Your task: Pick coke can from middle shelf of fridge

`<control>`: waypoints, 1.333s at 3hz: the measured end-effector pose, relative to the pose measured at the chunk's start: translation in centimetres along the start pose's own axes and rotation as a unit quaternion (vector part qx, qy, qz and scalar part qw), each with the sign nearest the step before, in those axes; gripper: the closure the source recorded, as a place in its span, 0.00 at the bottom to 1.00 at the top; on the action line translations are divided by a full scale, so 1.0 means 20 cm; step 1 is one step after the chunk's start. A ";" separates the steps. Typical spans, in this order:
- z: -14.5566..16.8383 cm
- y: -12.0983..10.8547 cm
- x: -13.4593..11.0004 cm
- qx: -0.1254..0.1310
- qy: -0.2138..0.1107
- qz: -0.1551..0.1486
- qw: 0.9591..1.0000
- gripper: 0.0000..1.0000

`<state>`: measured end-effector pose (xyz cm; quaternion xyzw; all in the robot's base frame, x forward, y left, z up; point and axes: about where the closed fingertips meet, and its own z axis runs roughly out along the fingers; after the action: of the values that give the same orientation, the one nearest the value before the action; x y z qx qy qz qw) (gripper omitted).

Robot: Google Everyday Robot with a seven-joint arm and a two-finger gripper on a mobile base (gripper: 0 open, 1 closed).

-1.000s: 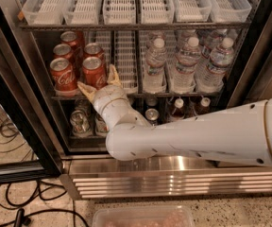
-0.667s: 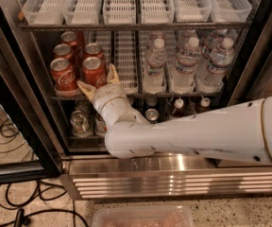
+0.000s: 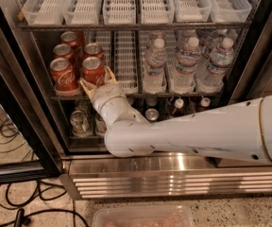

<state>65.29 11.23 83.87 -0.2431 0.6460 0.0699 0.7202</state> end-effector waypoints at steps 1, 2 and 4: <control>0.00 0.00 0.00 0.000 0.000 0.000 1.000 1.00; 0.00 0.00 0.00 0.000 0.000 0.000 1.000 1.00; -0.08 -0.06 -0.18 -0.006 -0.024 0.002 1.000 1.00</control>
Offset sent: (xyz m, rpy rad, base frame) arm 0.0000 0.0000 0.0000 0.0000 0.0000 0.0000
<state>63.82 10.37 87.65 -0.2442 0.6288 0.0810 0.7337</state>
